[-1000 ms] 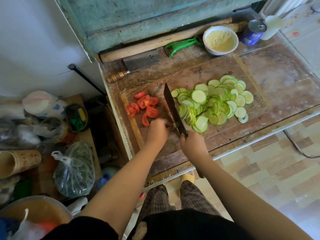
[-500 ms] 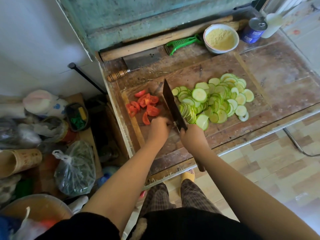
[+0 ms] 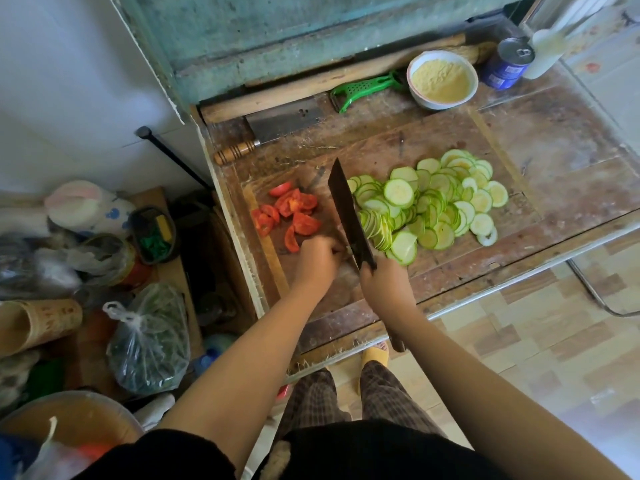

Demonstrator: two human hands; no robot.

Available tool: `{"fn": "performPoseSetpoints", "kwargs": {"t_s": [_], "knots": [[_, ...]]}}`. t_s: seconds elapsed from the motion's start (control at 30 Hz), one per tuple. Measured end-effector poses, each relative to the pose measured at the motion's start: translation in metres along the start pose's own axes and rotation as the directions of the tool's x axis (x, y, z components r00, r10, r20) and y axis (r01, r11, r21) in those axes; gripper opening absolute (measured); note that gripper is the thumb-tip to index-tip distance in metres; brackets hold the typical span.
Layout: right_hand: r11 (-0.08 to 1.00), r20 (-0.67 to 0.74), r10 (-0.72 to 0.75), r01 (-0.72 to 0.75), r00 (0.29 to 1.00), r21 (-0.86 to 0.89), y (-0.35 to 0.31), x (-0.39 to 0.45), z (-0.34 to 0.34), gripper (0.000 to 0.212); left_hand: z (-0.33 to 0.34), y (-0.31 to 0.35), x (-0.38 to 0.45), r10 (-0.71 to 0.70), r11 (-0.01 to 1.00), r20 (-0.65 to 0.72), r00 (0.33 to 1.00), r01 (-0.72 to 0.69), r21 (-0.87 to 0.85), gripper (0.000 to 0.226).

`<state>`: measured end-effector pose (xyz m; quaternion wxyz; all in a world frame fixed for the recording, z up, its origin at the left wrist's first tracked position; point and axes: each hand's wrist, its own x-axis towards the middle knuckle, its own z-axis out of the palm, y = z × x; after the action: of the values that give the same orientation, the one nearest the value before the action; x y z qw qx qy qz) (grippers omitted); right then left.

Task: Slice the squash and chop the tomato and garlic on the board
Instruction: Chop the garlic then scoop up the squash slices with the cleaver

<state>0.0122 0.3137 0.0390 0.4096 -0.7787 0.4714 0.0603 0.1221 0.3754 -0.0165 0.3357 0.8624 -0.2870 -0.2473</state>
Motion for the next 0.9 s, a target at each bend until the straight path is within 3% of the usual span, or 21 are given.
{"fn": "performPoseSetpoints", "kwargs": {"t_s": [0.13,0.33,0.57,0.77,0.9], "knots": [[0.998,-0.047,-0.053,0.052,0.997,-0.026,0.020,-0.024,0.004,0.022,0.000,-0.001,0.001,0.004,1.000,0.006,1.000,-0.004,-0.015,0.016],[0.997,0.033,-0.009,0.011,0.999,-0.074,-0.005,0.009,0.003,0.018,0.000,0.001,0.001,-0.001,1.000,0.011,1.000,0.001,0.005,0.010],[0.999,-0.060,-0.045,0.044,0.997,-0.008,0.020,-0.030,0.003,0.022,-0.003,0.000,-0.001,0.030,0.997,0.054,0.998,-0.033,0.063,0.014],[0.997,0.045,0.009,-0.006,0.999,-0.072,-0.002,-0.002,0.002,0.022,-0.002,-0.002,-0.002,0.045,0.998,0.051,0.998,-0.047,0.040,0.014],[1.000,0.020,-0.017,0.017,1.000,-0.026,-0.001,-0.001,0.001,0.015,-0.002,-0.001,-0.001,0.024,0.999,0.011,1.000,-0.025,0.020,0.012]]}}
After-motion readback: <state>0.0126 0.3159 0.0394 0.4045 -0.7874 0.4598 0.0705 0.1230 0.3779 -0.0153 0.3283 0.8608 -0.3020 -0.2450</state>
